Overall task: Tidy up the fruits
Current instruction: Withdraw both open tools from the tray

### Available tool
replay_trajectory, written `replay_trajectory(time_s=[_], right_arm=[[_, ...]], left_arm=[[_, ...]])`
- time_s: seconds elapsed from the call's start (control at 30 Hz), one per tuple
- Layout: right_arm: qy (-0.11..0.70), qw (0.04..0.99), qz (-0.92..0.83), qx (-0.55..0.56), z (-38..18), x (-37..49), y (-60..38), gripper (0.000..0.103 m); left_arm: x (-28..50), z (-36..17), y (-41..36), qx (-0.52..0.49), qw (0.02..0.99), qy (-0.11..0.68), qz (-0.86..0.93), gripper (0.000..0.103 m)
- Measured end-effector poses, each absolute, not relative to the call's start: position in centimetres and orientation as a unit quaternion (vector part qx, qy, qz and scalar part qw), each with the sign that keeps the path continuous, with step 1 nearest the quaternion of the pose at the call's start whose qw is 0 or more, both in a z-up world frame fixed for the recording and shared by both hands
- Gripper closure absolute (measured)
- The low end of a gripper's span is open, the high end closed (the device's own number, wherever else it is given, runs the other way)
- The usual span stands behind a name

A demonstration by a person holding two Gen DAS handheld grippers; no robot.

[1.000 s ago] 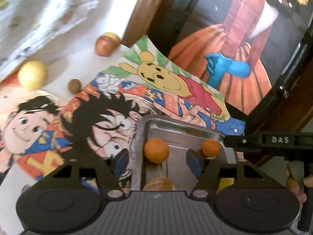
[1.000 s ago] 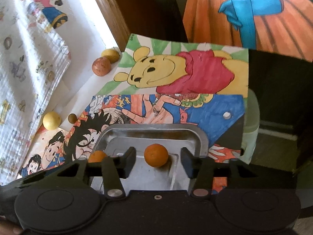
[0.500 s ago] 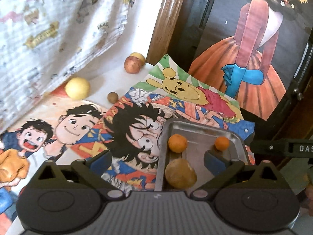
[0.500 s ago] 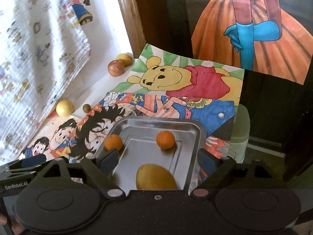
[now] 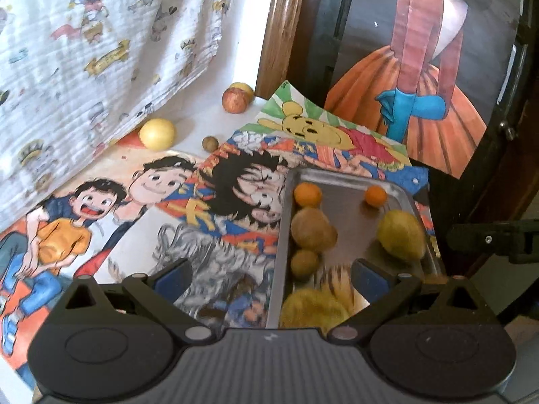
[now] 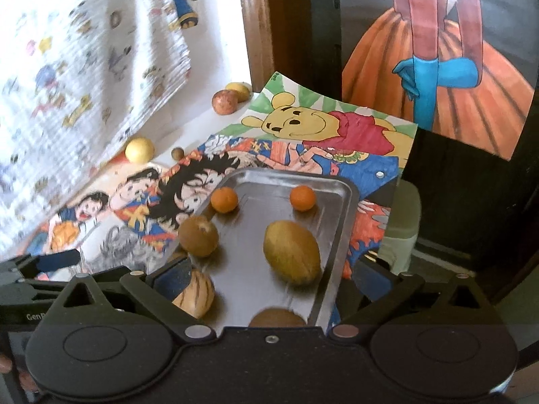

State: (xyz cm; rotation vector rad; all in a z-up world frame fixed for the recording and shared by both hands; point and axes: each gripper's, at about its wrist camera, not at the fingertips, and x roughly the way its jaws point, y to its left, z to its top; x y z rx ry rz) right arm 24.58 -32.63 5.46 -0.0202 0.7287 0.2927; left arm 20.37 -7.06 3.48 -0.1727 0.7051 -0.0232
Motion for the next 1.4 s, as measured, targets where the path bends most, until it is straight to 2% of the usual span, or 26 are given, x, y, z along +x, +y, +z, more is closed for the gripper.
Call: replay_trajectory(time_s=[0.17, 0.73, 1.4], right_arm=[[0.343, 0.928, 0.135, -0.044, 5.0, 21.6, -31.2, 0.001], [0.365, 0.918, 0.144, -0.061, 4.0, 16.9, -27.6, 0.001], [0.419, 0.892, 0.158, -0.06, 1.9, 16.0, -25.0, 0.001]], left_arm=[[17.8, 3.2, -6.2, -0.081, 0.934, 0.349, -0.004, 0.001], [12.3, 3.3, -2.9, -0.087, 0.931, 0.353, 0.043, 0.001], [11.8, 2.6, -0.2, -0.106, 0.922, 0.367, 0.069, 0.001]])
